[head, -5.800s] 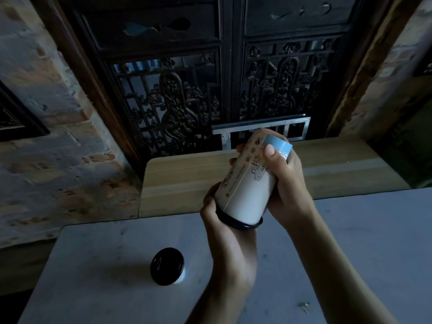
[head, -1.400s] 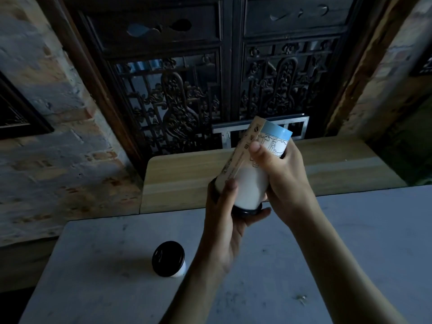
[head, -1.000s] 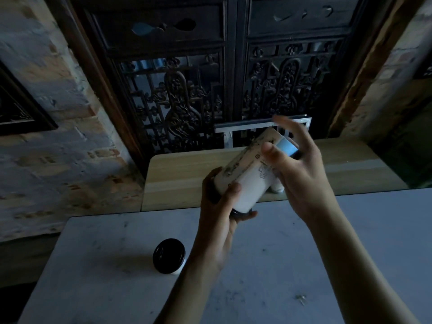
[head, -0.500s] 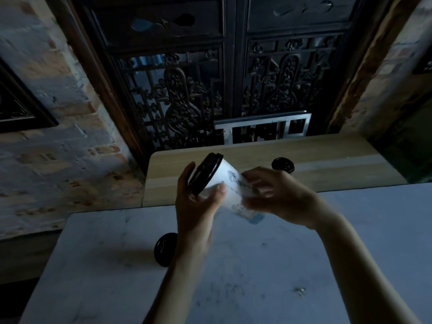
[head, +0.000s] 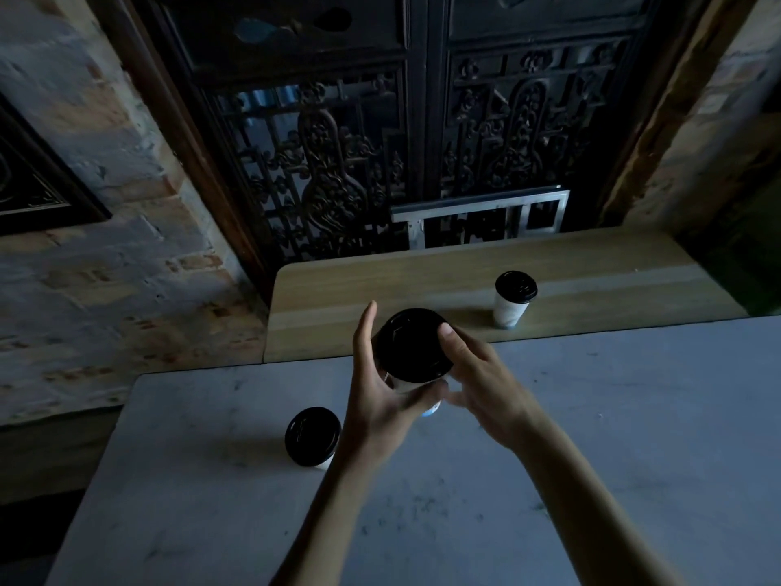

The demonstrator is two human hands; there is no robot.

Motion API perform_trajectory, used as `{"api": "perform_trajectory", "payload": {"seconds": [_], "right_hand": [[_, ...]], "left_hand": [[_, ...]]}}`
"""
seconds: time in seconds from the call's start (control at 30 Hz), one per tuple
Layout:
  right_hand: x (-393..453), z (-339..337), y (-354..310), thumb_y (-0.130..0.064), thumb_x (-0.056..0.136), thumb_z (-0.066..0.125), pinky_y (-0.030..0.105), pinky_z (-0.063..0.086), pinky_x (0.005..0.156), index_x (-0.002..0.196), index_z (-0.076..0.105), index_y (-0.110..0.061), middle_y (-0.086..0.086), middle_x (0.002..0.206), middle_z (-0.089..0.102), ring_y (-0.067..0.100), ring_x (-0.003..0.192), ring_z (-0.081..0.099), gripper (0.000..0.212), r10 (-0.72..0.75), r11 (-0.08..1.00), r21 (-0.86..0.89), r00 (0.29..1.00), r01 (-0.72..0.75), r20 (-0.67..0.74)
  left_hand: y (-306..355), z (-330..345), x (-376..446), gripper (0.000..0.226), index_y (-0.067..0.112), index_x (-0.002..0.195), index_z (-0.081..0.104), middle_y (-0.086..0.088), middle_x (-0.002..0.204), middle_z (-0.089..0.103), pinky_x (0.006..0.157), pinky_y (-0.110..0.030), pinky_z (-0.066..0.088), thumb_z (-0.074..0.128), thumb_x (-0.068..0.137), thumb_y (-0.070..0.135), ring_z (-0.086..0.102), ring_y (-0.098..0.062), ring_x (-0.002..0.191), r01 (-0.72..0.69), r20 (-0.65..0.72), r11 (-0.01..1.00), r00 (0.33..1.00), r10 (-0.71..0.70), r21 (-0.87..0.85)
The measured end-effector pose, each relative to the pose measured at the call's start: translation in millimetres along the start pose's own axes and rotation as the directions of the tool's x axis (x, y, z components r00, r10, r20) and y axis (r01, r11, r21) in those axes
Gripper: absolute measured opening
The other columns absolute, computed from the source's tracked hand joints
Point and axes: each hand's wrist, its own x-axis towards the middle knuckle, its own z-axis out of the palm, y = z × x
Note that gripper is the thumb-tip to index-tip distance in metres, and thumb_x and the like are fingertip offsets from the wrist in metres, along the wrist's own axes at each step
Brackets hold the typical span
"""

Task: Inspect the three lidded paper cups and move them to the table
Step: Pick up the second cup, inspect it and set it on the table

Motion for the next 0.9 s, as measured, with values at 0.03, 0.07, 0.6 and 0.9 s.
{"api": "perform_trajectory", "payload": {"seconds": [0.03,0.07,0.6,0.9], "right_hand": [[0.7,-1.1,4.3,-0.06,0.101,0.051,0.042,0.061,0.093,0.123,0.073,-0.045,-0.008,0.127,0.077,0.007,0.119,0.072,0.034,-0.003,1.0,0.008,1.0,0.003,-0.007],[0.9,-1.7,7.3,-0.059,0.1,0.05,0.042,0.061,0.093,0.121,0.073,-0.048,-0.008,0.127,0.077,0.009,0.121,0.071,0.033,-0.008,1.0,0.015,1.0,0.008,-0.012],[2.4,-6.8,126.7,-0.069,0.092,0.061,0.033,0.053,0.093,0.125,0.072,-0.044,-0.009,0.125,0.077,0.007,0.12,0.07,0.042,0.092,0.995,0.049,0.981,-0.085,-0.171],[11.4,-10.9,175.4,-0.049,0.093,0.059,0.032,0.054,0.098,0.125,0.073,-0.036,-0.009,0.123,0.079,0.006,0.118,0.071,0.037,0.225,0.974,0.069,0.961,-0.216,-0.159]], "left_hand": [[-3.3,-0.3,-0.8,0.113,0.073,0.145,0.03,0.025,0.139,0.068,0.111,-0.041,0.055,0.102,0.063,0.044,0.063,-0.005,0.134,0.019,0.012,0.999,1.0,-0.018,-0.04],[-6.3,0.6,-1.9,0.113,0.068,0.147,0.03,0.019,0.139,0.07,0.108,-0.035,0.056,0.101,0.059,0.055,0.064,-0.008,0.134,0.045,0.007,0.995,0.999,-0.044,-0.09],[-85.1,-4.7,-26.0,0.096,0.03,0.13,0.069,0.011,0.129,0.077,0.114,-0.054,0.051,0.091,0.051,0.079,0.069,-0.007,0.127,0.437,-0.066,0.874,0.886,-0.459,-0.214],[-133.2,-13.0,-35.9,0.058,0.011,0.138,0.065,-0.005,0.132,0.076,0.116,-0.059,0.048,0.077,0.092,0.044,0.066,-0.022,0.134,0.564,-0.114,0.786,0.789,-0.603,-0.255]]}}
